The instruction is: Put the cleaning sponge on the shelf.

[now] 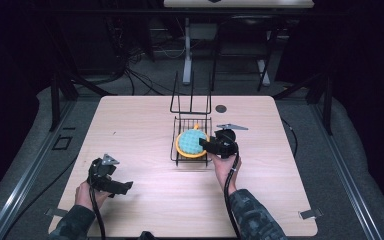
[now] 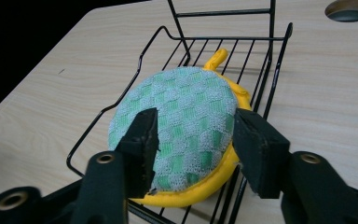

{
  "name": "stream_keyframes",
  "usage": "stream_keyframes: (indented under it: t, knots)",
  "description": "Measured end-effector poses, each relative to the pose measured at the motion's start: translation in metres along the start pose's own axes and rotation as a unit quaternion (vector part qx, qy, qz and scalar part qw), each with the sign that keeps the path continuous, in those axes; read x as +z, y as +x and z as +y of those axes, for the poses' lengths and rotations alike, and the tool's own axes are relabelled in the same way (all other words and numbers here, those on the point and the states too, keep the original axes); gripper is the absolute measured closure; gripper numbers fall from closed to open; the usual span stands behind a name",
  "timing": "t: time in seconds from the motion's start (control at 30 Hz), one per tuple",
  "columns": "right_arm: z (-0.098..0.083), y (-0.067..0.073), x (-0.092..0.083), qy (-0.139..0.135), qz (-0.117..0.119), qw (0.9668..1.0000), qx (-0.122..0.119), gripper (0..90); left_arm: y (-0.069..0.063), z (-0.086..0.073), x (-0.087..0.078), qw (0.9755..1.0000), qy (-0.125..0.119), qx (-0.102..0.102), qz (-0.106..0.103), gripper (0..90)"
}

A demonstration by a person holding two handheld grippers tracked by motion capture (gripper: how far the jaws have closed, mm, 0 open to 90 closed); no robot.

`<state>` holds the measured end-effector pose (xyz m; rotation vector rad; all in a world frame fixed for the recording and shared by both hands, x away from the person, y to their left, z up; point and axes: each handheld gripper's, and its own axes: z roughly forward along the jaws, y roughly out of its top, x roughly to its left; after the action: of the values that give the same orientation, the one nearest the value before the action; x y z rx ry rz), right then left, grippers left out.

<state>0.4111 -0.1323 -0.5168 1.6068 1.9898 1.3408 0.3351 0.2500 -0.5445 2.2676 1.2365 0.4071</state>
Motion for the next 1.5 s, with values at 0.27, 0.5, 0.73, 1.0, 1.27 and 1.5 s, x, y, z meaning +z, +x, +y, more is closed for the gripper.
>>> stream_keyframes:
  t: [0.27,0.5,0.73,1.0,1.27,1.5]
  knots:
    - [-0.001,0.003,-0.027,0.025,0.021,0.9982,-0.05,32.9,-0.001,0.002,0.001,1.0,-0.001,0.0,0.0,0.1]
    - [-0.003,0.007,-0.049,0.031,0.023,0.9959,-0.081,22.9,-0.002,0.003,0.001,1.0,-0.003,0.003,-0.001,0.1]
    - [-0.005,0.005,-0.075,0.033,0.023,0.9935,-0.107,15.5,-0.002,0.003,0.001,1.0,0.0,0.002,-0.002,0.1]
    - [-0.009,0.002,-0.098,0.054,0.014,0.989,-0.137,10.1,-0.003,0.003,0.002,1.0,-0.001,0.004,-0.004,0.1]
    - [-0.02,-0.004,-0.121,0.055,0.002,0.9876,-0.147,6.6,-0.003,0.003,0.001,1.0,-0.001,0.005,-0.003,0.1]
    - [-0.04,-0.017,-0.142,0.065,-0.017,0.9868,-0.147,4.7,-0.003,0.003,0.001,1.0,-0.001,0.004,-0.004,0.2]
